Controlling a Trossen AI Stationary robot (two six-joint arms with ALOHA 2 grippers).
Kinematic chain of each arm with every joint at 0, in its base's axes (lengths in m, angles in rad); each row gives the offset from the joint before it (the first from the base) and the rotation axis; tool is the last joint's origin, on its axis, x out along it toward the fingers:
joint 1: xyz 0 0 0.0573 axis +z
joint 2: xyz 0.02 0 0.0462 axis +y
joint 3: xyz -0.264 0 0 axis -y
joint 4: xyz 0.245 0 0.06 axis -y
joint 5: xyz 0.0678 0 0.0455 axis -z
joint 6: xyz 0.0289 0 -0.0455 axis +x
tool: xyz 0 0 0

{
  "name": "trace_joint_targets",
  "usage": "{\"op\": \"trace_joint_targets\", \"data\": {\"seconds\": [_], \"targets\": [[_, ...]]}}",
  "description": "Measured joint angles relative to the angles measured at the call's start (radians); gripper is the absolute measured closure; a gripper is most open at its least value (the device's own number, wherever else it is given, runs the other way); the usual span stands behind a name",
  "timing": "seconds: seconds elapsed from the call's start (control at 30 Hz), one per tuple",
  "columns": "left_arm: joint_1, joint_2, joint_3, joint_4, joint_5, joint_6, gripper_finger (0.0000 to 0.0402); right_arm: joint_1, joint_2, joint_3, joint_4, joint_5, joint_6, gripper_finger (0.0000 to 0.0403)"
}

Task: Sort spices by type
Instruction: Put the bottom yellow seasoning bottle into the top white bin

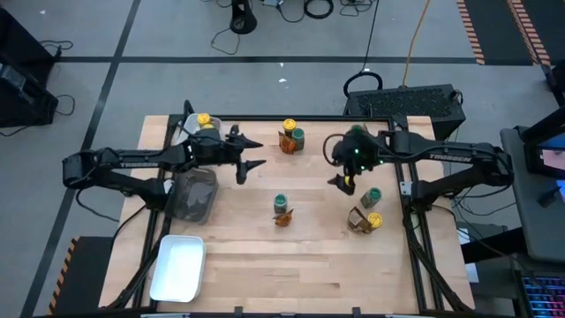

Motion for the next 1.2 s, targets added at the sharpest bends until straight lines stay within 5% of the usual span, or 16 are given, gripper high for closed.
{"op": "trace_joint_targets", "data": {"seconds": [0.6,0.83,1.2], "targets": [[-0.012,0.017,0.000,0.035,0.000,0.026,0.0134,0.339,0.000,0.056,-0.503,-0.066,0.427,0.0057],[-0.012,0.017,0.000,0.028,0.000,0.026,0.0134,0.425,0.021,0.055,-0.572,0.038,0.322,0.0057],[-0.012,0.017,0.000,0.018,0.013,0.051,0.0134,0.498,0.101,0.054,-0.589,0.038,0.139,0.0057]]}}
